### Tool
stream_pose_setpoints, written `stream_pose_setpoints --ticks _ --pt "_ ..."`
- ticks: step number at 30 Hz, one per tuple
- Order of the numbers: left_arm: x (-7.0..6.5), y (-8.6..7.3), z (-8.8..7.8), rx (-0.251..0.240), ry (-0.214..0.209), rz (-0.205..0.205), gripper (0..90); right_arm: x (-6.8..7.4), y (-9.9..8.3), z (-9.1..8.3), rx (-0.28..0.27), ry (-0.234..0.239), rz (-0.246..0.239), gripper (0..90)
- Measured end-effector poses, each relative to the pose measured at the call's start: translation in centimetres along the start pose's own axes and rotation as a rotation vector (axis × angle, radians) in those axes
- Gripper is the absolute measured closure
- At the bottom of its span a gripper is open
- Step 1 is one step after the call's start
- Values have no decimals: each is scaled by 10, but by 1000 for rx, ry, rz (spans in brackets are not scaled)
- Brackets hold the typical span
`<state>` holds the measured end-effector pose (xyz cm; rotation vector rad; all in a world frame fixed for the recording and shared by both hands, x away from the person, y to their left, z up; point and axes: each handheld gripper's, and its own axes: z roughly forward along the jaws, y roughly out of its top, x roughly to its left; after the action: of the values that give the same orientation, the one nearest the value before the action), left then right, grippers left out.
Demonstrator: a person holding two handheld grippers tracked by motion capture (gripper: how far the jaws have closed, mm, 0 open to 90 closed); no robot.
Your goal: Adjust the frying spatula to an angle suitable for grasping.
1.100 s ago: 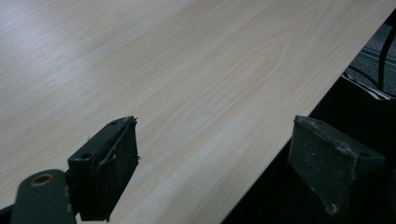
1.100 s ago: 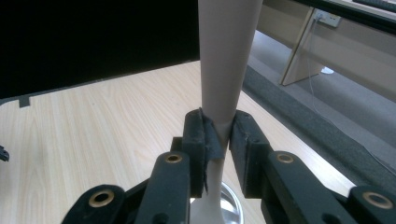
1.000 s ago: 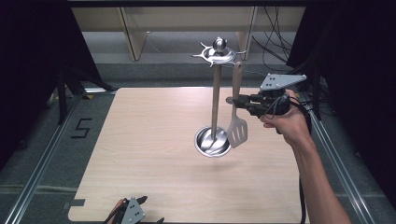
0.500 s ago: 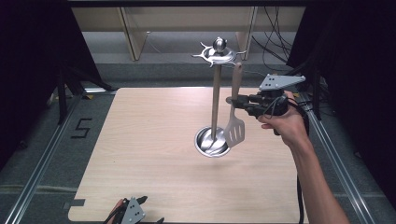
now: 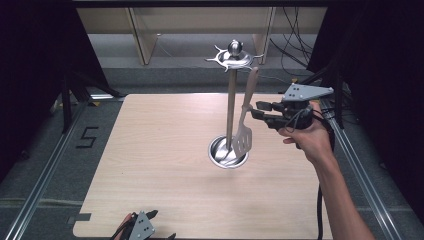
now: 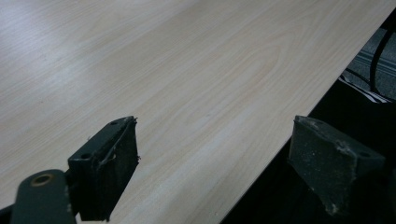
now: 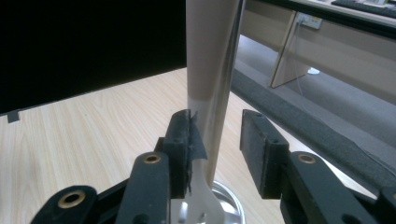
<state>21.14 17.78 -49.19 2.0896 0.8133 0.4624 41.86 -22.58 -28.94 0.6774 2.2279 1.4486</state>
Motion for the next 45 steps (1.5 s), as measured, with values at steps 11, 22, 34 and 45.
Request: stream_pose_setpoints --ticks 11,22,34,45 --pt "4 0 1 -6 21 55 150 15 -31 -17 -23 -50 -8 470" --pt "1 -1 1 -5 16 -4 150 26 -61 -13 -7 -11 34 403" --pt "3 0 1 -3 16 -4 150 33 -78 -18 52 -45 34 367" --pt "6 2 0 17 23 45 150 29 -99 -23 93 -76 88 350"
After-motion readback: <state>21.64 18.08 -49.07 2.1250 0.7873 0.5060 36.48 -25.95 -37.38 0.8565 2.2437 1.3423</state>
